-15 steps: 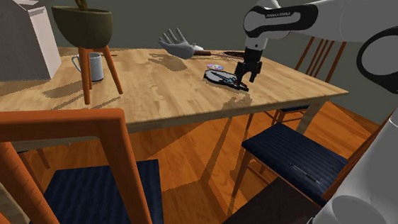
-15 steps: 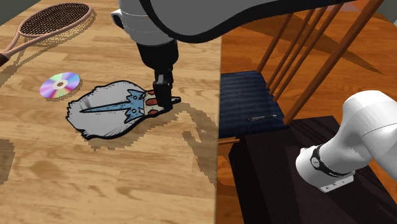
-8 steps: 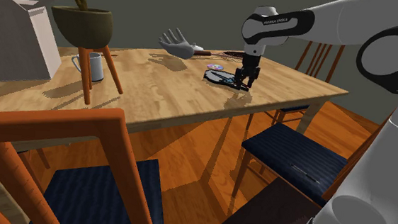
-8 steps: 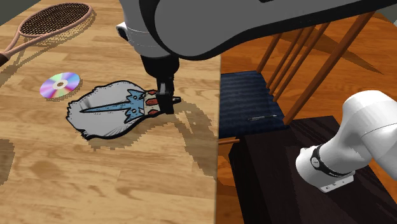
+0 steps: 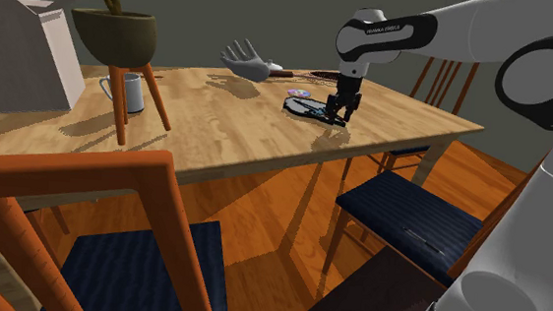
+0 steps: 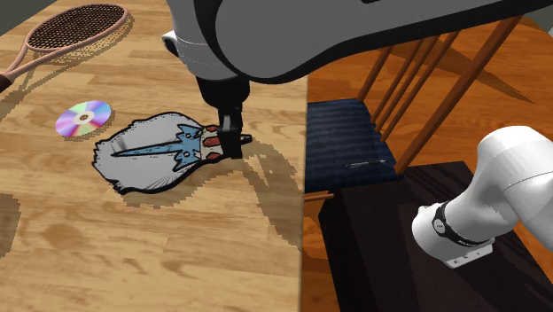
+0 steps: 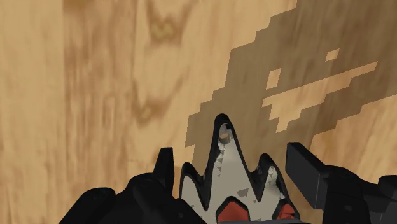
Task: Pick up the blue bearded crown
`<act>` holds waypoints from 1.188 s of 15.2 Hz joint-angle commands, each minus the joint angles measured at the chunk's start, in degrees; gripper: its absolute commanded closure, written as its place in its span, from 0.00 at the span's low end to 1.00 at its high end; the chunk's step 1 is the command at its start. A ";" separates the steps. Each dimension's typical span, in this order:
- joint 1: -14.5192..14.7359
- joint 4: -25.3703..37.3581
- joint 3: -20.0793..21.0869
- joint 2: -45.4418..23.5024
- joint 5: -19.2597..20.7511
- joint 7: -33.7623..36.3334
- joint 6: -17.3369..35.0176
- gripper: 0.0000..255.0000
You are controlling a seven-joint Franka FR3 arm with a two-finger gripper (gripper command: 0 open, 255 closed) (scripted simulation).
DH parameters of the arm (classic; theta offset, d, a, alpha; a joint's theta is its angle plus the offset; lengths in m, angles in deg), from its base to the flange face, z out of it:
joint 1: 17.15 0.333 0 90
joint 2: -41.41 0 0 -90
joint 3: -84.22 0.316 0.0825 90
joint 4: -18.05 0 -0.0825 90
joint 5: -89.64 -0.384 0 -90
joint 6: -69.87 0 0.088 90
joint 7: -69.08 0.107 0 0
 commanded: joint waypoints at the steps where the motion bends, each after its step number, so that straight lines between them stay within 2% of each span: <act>1: 0.03 -0.11 0.03 -0.02 0.02 0.07 0.08 1.00; 16: -0.15 12.80 -0.09 -1.08 -0.17 0.09 -11.80 1.00; 18: -0.16 12.95 -0.09 -1.10 -0.17 0.09 -11.93 1.00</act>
